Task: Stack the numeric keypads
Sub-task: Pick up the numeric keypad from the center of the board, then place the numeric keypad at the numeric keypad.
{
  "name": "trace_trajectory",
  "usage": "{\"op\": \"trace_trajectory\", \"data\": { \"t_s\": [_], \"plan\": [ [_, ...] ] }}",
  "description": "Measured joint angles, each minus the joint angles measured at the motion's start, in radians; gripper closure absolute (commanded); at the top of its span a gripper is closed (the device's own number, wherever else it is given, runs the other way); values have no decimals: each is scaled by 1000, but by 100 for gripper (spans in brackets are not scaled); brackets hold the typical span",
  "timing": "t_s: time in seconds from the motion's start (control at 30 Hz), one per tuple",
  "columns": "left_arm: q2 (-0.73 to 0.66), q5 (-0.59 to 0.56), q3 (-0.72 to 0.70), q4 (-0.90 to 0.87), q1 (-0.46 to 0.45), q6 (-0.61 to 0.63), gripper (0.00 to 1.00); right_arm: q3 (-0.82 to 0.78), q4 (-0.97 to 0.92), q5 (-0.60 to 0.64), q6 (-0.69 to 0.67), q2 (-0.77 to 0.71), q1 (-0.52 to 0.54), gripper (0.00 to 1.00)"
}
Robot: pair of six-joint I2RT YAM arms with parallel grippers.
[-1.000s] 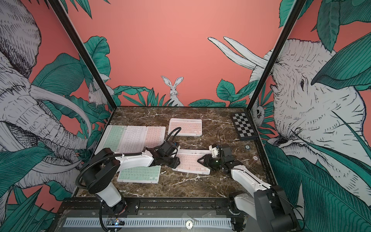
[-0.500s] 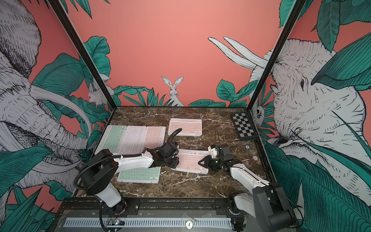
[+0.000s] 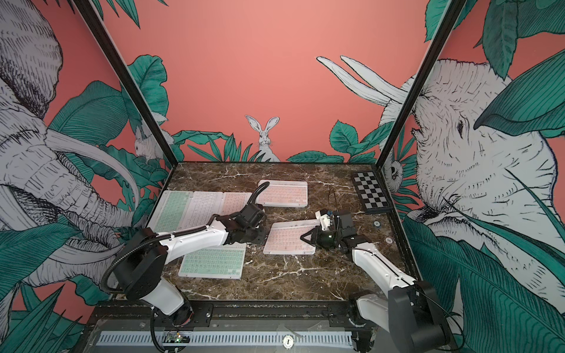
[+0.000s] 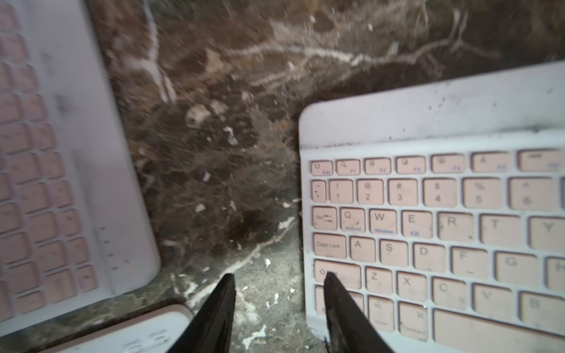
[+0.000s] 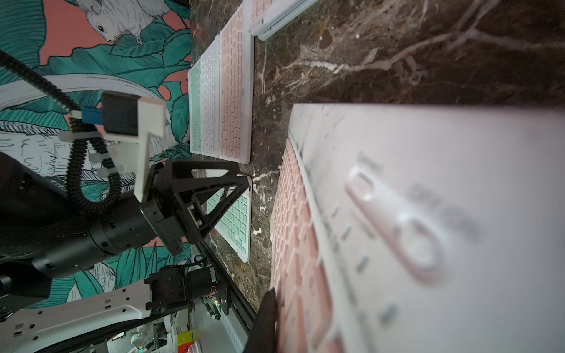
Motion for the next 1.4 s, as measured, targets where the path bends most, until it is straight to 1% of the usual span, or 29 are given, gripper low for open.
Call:
{"op": "trace_trajectory", "data": {
  "t_s": [0.13,0.3,0.57,0.73,0.97,1.17,1.27,1.4],
  "plan": [
    [-59,-9,73,-55,63,9,49,96,14,-35,29,81,0,100],
    [-86,-29,142,-112,82,33,48,272,63,-82,32,255,-2,100],
    [-109,-46,148,-180,128,45,48,551,143,-134,3,563,-15,100],
    [-122,-60,148,-201,139,45,47,739,119,-146,-61,757,-28,100],
    [-122,-72,148,-215,146,44,47,962,130,-191,-83,978,-65,100],
    [-114,-77,148,-220,148,43,48,1110,80,-271,-105,1106,-92,100],
    [-91,-78,151,-222,148,43,48,1153,66,-302,-108,1142,-100,100],
    [-59,-77,157,-230,148,43,48,1170,50,-344,-110,1169,-107,100]
  ]
}}
